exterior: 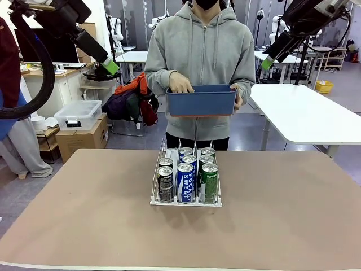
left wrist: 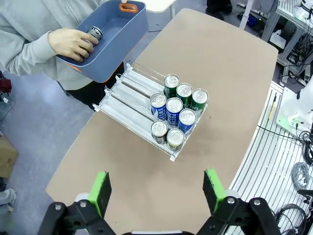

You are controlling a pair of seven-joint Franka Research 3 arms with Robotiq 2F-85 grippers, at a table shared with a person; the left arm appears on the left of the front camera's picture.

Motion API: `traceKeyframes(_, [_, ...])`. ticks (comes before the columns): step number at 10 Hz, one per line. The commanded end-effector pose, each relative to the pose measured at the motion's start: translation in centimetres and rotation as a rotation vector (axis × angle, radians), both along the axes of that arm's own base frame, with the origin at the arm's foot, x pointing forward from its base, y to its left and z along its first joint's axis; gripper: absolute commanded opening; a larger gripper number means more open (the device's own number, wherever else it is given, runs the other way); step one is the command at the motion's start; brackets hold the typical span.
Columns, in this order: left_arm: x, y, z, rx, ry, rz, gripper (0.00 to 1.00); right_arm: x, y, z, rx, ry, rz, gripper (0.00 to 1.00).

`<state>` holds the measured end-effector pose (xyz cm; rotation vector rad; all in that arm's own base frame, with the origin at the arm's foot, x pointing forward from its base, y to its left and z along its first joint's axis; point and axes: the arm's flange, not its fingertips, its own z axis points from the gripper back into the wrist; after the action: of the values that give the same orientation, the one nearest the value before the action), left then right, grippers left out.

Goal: Fill the beverage cans into the dispenser.
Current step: Pick up the Pepsi coke handed by the human.

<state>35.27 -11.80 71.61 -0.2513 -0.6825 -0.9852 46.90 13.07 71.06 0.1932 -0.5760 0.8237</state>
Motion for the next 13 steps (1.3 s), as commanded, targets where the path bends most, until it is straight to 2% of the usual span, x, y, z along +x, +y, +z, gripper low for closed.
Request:
traceKeyframes(1, [0.06,0.28,-0.06,-0.004,0.006,0.003,1.0,-0.23,-0.16,-0.08,0.0,0.001,0.0,1.0])
traceKeyframes(13, [0.06,0.28,-0.06,-0.004,0.006,0.003,1.0,-0.23,-0.16,-0.08,0.0,0.001,0.0,1.0])
